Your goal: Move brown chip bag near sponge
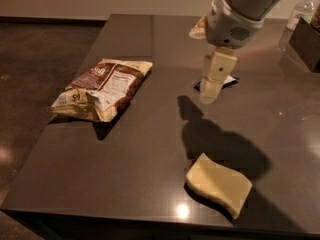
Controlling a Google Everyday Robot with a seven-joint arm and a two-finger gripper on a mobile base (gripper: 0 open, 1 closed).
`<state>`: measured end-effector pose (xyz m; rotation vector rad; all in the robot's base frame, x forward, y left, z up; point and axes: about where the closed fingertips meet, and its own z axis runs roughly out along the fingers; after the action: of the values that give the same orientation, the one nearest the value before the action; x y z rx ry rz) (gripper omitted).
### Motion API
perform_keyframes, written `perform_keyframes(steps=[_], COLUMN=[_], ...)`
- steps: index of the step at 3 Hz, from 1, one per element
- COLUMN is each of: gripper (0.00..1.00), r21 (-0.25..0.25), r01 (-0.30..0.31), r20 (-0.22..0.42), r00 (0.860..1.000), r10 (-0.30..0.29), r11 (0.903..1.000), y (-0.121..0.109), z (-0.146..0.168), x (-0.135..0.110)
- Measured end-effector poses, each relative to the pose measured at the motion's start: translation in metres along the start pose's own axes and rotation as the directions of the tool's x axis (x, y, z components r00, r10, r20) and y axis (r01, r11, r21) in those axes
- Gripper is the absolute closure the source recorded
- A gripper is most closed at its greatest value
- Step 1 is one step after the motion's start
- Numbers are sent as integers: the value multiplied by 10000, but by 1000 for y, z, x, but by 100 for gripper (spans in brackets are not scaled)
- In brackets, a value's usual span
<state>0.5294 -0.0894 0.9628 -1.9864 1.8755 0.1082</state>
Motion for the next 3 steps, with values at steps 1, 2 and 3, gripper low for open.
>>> perform_keyframes(steps=[1, 2, 3], gripper=[0, 0, 0], r21=[-88, -60, -199], r01=[850, 1692, 2928], r20=[451, 743, 779], r00=[9954, 9829, 9537], r10=[-845, -1683, -2905], r11=[9963, 9856, 9560], y=[-23, -42, -58], z=[28, 51, 86], x=[-35, -62, -89])
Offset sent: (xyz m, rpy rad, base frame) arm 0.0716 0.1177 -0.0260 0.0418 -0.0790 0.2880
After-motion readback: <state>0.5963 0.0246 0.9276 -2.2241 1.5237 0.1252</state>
